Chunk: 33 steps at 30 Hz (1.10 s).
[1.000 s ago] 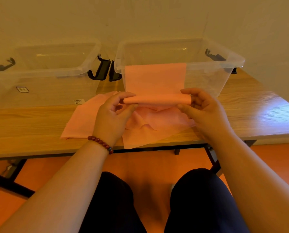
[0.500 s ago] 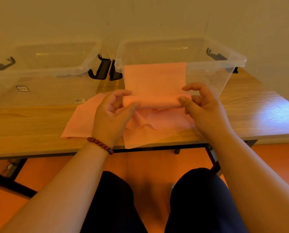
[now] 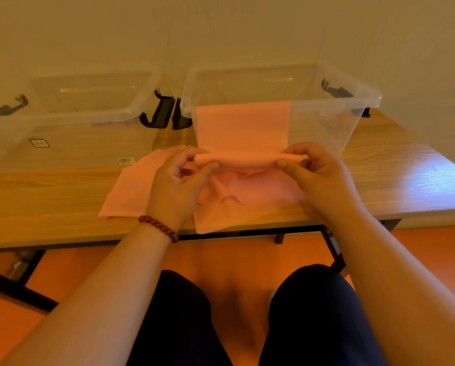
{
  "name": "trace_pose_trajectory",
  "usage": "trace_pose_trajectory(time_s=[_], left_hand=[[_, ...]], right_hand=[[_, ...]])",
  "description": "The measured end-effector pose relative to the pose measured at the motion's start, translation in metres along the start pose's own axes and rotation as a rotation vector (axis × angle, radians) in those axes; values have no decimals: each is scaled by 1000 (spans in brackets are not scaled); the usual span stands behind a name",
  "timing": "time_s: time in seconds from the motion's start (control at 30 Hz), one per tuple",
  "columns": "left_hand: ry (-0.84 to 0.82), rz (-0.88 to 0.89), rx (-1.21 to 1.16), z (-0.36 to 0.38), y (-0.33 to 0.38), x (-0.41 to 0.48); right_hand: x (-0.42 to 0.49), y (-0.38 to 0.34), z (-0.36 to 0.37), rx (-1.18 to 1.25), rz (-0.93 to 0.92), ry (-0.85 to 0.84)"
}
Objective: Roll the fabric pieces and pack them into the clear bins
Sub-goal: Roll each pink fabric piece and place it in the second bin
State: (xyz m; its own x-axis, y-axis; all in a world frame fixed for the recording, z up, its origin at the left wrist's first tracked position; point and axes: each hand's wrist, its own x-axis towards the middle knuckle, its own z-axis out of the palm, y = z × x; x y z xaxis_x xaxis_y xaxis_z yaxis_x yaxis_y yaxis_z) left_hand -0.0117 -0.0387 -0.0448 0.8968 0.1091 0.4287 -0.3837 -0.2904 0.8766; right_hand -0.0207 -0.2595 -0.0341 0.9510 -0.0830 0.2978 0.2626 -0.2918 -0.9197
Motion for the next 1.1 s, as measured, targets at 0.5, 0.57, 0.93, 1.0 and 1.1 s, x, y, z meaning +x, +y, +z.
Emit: trace_pose_trajectory(time_s=[0.5, 0.57, 0.93, 1.0, 1.1], left_hand=[[9, -53, -83, -3, 13, -5], [-57, -70, -117, -7, 14, -7], [-95, -117, -36, -7, 9, -13], [-97, -125, -46, -5, 9, -12], [-93, -130, -68, -4, 10, -11]], right_hand=[[-5, -11, -3, 145, 56, -92], [-7, -12, -4, 112, 47, -60], [-8, -11, 0, 110, 90, -27], [-7, -9, 2, 104, 103, -37], [-7, -6, 2, 183, 133, -43]])
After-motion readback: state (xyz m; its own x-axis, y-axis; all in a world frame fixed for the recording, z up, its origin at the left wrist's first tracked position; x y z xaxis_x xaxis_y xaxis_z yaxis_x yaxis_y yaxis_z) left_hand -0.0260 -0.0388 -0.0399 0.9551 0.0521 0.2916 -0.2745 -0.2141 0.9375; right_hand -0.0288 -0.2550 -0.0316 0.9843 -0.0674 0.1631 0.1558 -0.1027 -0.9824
